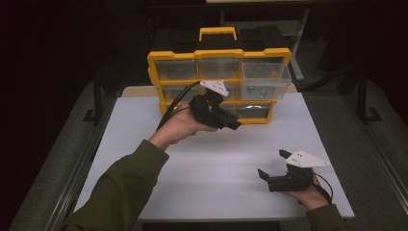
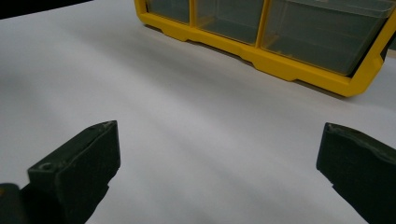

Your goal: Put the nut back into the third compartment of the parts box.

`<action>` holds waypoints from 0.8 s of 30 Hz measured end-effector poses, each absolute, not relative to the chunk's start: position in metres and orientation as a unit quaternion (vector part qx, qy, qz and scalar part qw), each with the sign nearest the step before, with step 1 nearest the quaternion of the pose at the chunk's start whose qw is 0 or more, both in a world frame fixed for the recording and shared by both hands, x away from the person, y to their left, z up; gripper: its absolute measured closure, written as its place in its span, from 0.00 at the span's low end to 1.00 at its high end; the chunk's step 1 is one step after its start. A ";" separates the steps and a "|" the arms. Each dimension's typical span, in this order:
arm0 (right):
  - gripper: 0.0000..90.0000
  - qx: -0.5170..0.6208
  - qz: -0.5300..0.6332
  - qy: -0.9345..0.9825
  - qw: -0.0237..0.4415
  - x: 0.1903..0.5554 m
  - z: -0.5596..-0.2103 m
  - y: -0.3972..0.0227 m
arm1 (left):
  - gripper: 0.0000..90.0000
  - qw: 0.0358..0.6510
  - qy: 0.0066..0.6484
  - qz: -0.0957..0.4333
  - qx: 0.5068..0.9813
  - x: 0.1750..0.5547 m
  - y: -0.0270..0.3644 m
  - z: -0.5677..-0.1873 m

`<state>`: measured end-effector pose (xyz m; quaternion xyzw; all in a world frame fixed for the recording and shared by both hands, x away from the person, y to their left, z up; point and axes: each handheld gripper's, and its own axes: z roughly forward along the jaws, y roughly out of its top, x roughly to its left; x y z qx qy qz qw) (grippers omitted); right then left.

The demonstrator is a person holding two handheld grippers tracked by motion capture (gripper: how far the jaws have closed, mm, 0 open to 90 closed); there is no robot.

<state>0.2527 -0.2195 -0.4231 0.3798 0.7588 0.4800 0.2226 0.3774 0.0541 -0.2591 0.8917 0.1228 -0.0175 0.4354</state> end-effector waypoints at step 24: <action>0.00 0.378 0.483 0.757 0.223 0.252 -0.422 -0.220 | 0.78 0.453 0.117 -0.006 0.884 0.400 0.042 -0.193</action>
